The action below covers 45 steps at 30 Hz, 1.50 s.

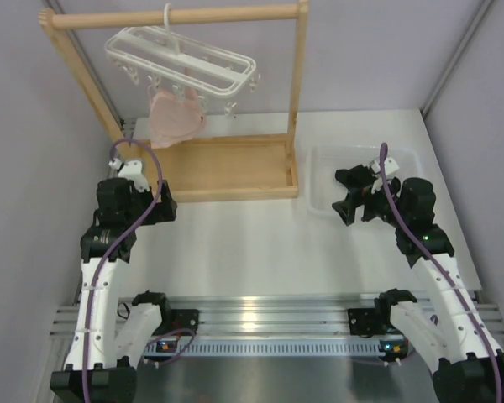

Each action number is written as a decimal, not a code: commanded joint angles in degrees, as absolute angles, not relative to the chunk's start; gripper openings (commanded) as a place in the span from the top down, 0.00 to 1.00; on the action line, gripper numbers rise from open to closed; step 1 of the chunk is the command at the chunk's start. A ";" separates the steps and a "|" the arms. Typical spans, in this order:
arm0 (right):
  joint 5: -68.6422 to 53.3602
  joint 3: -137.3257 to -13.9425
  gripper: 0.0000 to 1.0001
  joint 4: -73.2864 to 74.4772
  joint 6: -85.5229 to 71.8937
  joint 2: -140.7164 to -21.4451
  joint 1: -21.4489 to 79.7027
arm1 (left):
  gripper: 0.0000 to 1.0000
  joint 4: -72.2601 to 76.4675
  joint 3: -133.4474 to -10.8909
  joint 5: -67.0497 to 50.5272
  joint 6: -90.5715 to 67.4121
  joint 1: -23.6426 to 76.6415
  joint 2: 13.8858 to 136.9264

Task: Clip the socks to the hanger
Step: Open the clamp at the hanger.

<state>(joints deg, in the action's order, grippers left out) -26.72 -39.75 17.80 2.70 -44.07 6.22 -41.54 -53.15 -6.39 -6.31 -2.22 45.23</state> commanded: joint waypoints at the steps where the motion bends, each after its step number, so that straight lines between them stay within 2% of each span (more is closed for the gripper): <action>1: -29.44 -42.10 0.00 12.66 2.55 -44.38 6.15 | 0.02 -38.23 -56.33 -7.20 -6.33 -2.37 45.61; 6: -34.36 -42.62 0.00 9.41 2.37 -44.91 6.15 | 0.02 -36.39 -61.43 -9.15 -11.40 -2.37 47.28; 10: -34.45 -43.50 0.00 6.77 2.99 -46.58 6.50 | 0.12 -31.83 -65.21 -8.25 -14.06 -2.29 48.51; 14: -25.61 -43.94 0.00 2.02 -7.63 -48.42 6.33 | 0.12 -28.13 -69.16 -13.60 -10.30 -2.37 49.39; 19: -36.81 -48.69 0.00 1.59 -4.04 -54.56 6.42 | 0.11 -18.67 -69.70 -20.03 -9.40 -2.37 48.78; 23: -37.01 -49.30 0.00 -2.63 -6.68 -56.77 7.55 | 0.15 -9.09 -67.59 -24.43 -9.49 -2.37 49.65; 29: -34.02 -53.52 0.00 -1.67 -1.94 -58.53 13.70 | 0.20 2.78 -67.76 -23.82 -12.04 -2.20 55.36; 36: -30.68 -56.16 0.00 -1.93 1.41 -60.99 22.66 | 0.30 9.22 -72.42 -25.40 -16.52 -1.85 64.33; 45: -27.42 -58.53 0.00 -4.30 1.84 -65.56 30.05 | 0.31 13.36 -76.64 -26.89 -17.06 1.65 70.48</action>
<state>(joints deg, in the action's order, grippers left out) -28.73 -54.89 -0.30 0.47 -64.25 27.51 6.87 -73.28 -25.23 -16.62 -0.43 69.87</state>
